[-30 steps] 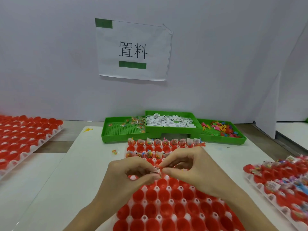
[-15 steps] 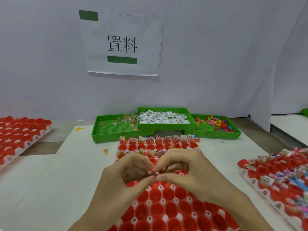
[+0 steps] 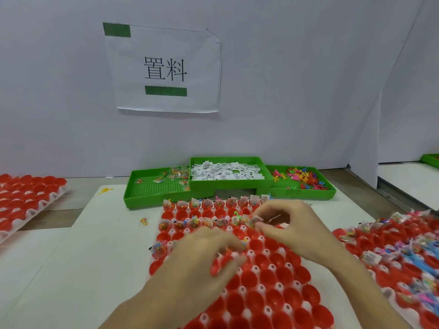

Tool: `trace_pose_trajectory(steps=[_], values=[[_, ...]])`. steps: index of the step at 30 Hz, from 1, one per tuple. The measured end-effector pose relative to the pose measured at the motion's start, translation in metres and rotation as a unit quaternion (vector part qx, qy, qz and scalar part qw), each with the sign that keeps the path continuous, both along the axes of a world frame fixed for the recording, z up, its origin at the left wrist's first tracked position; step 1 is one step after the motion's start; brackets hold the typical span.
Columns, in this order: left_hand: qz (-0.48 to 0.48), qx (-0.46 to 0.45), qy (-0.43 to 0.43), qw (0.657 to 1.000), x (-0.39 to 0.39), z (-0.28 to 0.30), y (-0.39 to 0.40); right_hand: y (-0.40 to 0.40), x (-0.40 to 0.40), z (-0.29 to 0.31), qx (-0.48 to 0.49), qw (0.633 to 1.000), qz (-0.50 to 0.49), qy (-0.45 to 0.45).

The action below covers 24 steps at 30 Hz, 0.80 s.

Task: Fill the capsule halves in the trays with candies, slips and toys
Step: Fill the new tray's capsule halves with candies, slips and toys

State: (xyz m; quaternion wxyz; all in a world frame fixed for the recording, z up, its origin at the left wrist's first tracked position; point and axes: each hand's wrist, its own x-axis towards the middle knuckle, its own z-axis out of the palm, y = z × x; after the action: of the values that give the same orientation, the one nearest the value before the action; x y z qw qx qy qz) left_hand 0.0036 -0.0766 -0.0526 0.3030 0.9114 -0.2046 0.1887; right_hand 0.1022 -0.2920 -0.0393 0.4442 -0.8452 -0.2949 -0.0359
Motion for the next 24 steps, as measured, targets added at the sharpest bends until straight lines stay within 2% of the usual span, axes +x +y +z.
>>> trace_pose_trajectory(steps=[3,5,6,10,18,24], values=[[-0.089,0.191,0.043,0.977,0.006,-0.015,-0.023,-0.012,0.01,-0.006,-0.035,0.997,-0.004,0.062],[-0.079,0.286,0.019,0.955,0.007,-0.024,-0.032,-0.011,0.011,-0.01,-0.069,0.995,0.003,0.073],[-0.062,0.306,0.02,0.95,0.006,-0.024,-0.034,-0.009,0.011,-0.012,-0.087,0.994,0.001,0.069],[-0.073,0.289,0.046,0.953,0.004,-0.029,-0.034,-0.001,0.008,-0.019,-0.149,0.988,-0.027,0.026],[-0.086,0.296,0.042,0.95,0.011,-0.036,-0.035,0.013,0.003,-0.018,-0.236,0.97,-0.048,-0.018],[-0.079,0.31,0.029,0.947,0.011,-0.034,-0.037,0.014,0.0,-0.025,-0.287,0.956,-0.019,-0.059]])
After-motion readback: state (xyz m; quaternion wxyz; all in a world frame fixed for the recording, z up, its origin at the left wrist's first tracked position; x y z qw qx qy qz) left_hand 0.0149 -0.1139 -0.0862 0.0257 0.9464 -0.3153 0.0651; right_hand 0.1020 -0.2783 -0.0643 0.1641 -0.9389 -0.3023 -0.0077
